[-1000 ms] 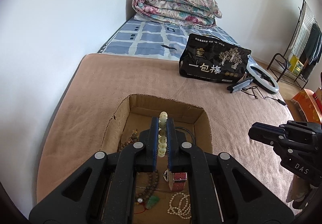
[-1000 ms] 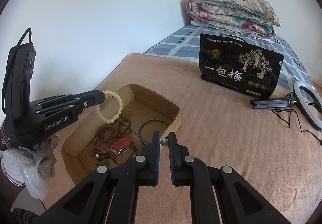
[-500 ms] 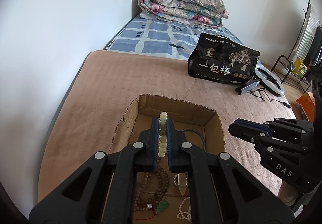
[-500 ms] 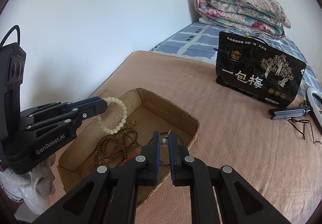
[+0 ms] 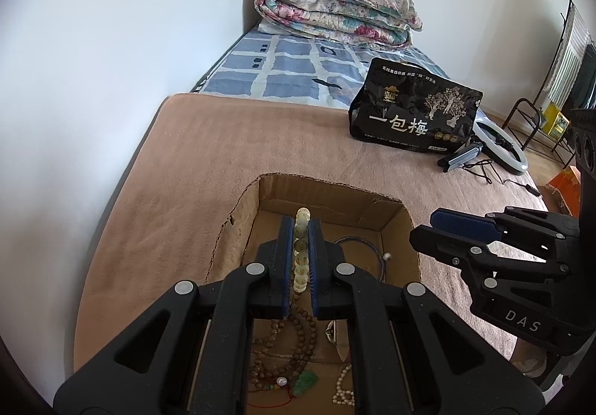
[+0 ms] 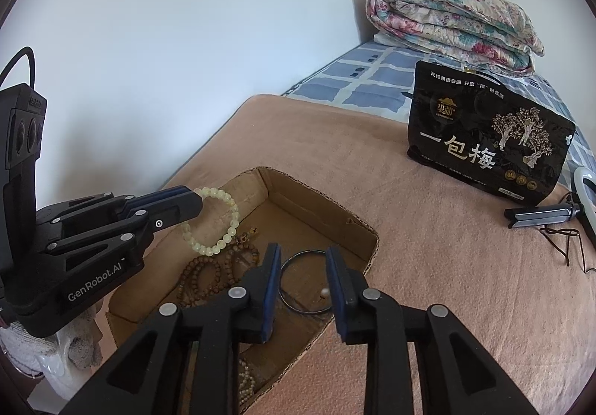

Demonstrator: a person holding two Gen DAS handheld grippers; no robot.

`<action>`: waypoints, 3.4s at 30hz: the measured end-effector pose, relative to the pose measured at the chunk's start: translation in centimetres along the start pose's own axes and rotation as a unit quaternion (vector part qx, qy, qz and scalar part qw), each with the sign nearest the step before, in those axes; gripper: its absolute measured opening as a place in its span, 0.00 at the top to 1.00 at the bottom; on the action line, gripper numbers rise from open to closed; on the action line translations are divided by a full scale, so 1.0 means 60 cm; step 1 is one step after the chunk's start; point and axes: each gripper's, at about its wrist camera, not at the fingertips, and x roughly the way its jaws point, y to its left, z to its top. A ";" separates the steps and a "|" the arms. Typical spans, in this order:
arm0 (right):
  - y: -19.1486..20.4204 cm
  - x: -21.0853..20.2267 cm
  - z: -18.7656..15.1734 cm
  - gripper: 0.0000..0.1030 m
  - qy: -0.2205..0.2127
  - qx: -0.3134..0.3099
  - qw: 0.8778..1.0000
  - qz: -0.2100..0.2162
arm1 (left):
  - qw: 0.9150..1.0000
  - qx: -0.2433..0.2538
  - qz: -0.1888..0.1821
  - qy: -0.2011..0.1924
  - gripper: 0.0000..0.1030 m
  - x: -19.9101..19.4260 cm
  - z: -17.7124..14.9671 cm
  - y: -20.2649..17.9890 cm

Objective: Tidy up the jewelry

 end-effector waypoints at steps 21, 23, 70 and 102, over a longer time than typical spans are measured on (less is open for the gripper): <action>0.009 -0.077 -0.015 0.33 -0.026 0.001 0.999 -0.029 | 0.999 -0.010 0.012 -0.028 0.68 -0.079 -0.009 -0.002; 0.015 -0.096 -0.019 0.33 -0.031 -0.002 0.999 -0.031 | 0.999 -0.008 0.013 -0.035 0.68 -0.100 -0.011 -0.007; -0.026 -0.358 -0.211 0.00 -0.129 0.013 0.987 -0.099 | 0.989 0.065 0.070 -0.117 0.05 -0.359 -0.191 -0.170; -0.075 -0.354 -0.234 0.00 -0.136 0.062 0.978 -0.147 | 0.988 0.059 0.079 -0.117 0.00 -0.346 -0.202 -0.172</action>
